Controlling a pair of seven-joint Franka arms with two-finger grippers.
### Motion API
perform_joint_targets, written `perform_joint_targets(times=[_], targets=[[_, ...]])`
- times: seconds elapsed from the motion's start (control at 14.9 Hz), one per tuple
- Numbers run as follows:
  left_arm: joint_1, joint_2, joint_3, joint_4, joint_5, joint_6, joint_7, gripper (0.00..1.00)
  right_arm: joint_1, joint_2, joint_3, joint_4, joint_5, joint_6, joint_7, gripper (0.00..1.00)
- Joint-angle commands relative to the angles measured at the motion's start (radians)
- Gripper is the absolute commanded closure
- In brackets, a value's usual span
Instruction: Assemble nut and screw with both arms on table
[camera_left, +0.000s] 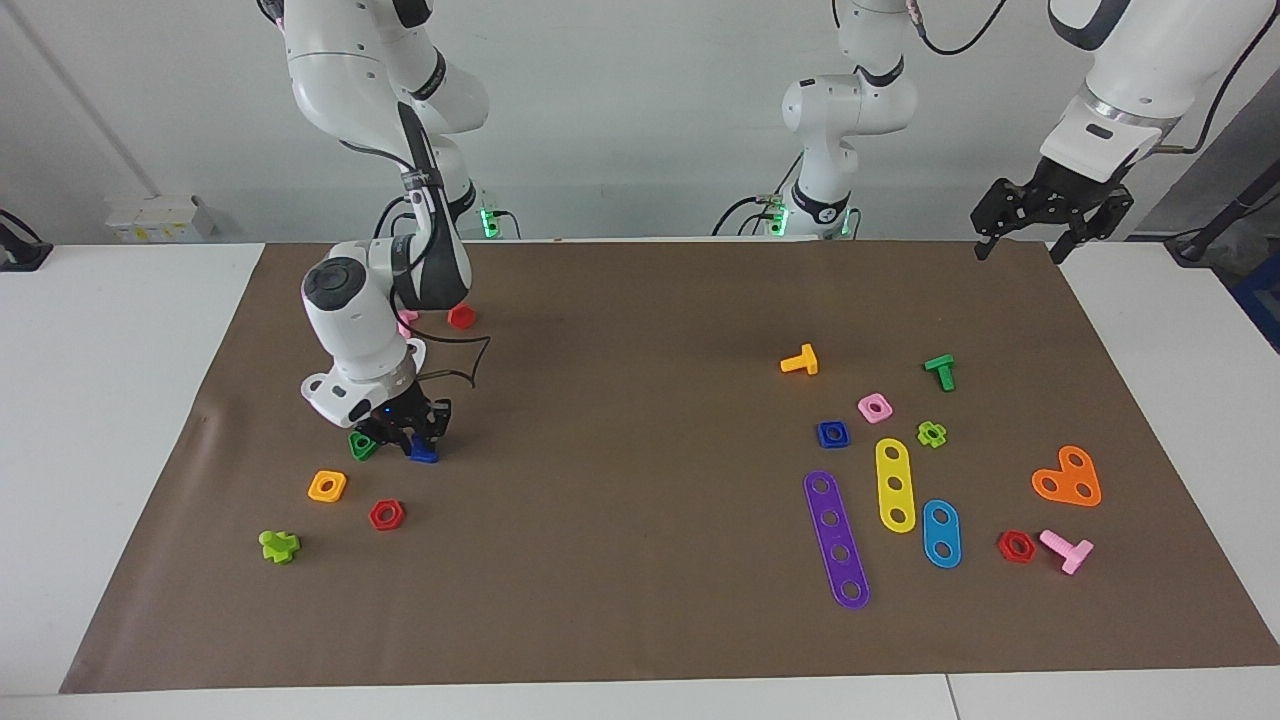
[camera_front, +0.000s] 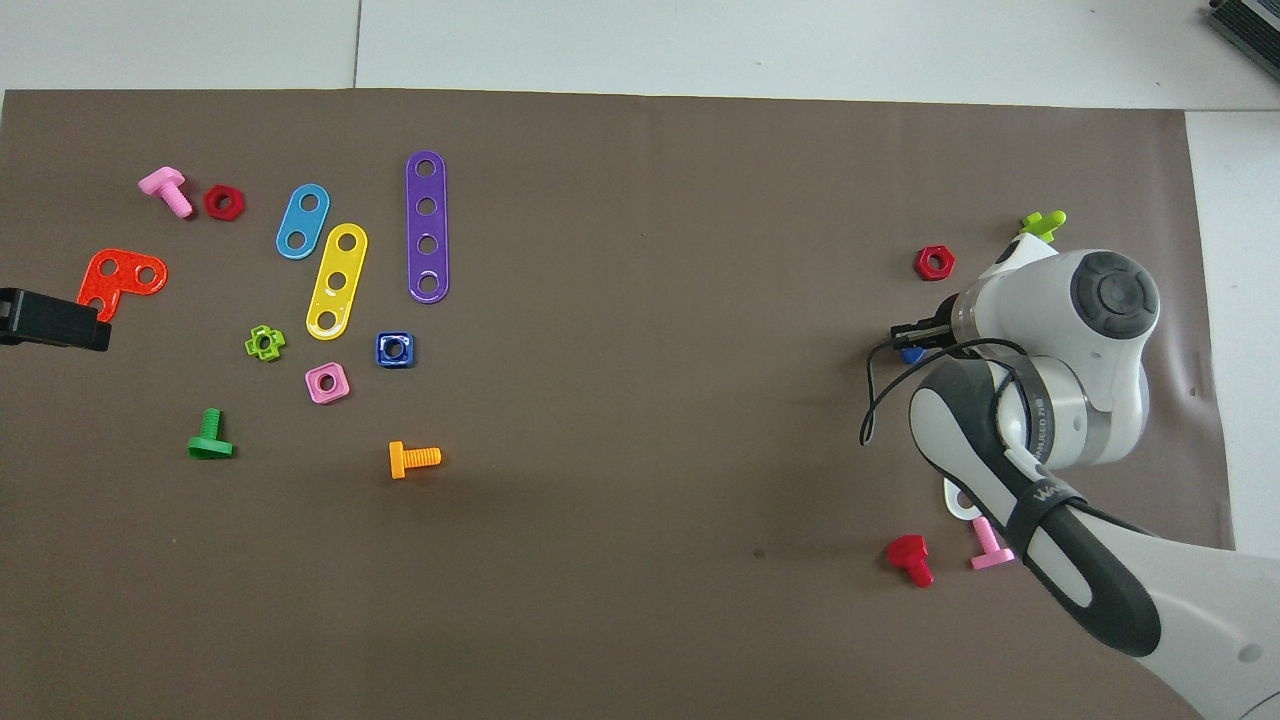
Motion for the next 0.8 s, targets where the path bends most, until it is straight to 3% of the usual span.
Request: perform_joint_targets(times=[0.0,0.13,0.6,0.74], targets=[[0.017,-0.006,-0.008,-0.005,-0.009,-0.013,0.008,0.0,-0.007,-0.003,0.006,-0.016,0.008,0.024,-0.036,0.7],[0.017,-0.007,-0.008,-0.005,-0.009,-0.013,0.008,0.0,-0.007,-0.003,0.006,-0.016,0.008,0.023,-0.03,1.0],[0.017,-0.007,-0.008,-0.005,-0.009,-0.013,0.008,0.0,-0.014,-0.004,0.006,-0.008,0.008,0.003,-0.004,1.0],[0.017,-0.007,-0.008,-0.005,-0.009,-0.013,0.008,0.0,-0.013,-0.029,0.006,0.03,0.01,-0.075,0.005,1.0]])
